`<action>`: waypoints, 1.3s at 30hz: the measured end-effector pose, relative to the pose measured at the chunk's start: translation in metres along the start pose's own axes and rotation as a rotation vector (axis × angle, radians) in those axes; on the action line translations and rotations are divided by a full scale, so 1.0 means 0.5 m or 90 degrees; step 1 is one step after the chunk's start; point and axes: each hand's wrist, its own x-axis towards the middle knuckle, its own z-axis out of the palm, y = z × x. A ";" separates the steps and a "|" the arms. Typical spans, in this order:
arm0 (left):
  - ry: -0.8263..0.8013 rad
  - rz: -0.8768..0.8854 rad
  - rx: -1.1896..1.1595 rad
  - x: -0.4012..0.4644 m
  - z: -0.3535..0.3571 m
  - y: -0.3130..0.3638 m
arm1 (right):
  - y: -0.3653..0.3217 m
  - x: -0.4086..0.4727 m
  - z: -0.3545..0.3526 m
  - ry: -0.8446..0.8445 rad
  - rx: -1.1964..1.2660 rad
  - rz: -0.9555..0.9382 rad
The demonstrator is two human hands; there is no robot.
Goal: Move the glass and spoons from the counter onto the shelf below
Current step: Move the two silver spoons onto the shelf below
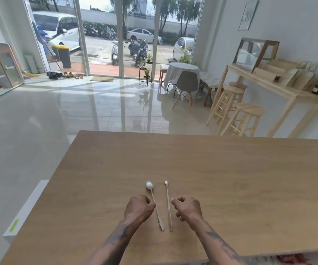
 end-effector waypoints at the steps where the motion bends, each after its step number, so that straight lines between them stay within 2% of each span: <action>1: -0.001 -0.010 0.011 0.015 0.004 0.004 | -0.005 0.013 0.011 -0.001 -0.018 0.011; 8: -0.055 -0.087 0.049 0.086 0.037 0.017 | -0.013 0.063 0.054 -0.009 -0.142 0.061; 13: -0.080 -0.135 -0.035 0.106 0.033 0.015 | -0.022 0.079 0.055 -0.041 -0.161 0.083; 17: -0.124 -0.170 -0.211 0.114 0.025 0.002 | -0.019 0.079 0.047 -0.068 -0.063 0.094; 24: -0.212 -0.150 -0.431 0.067 -0.017 -0.038 | -0.004 0.033 0.000 -0.126 0.126 0.046; 32: -0.148 -0.060 -0.490 -0.105 -0.089 -0.045 | -0.021 -0.097 -0.058 -0.195 0.175 -0.083; 39: -0.075 -0.040 -0.551 -0.302 -0.087 -0.108 | 0.006 -0.272 -0.077 -0.257 0.188 -0.161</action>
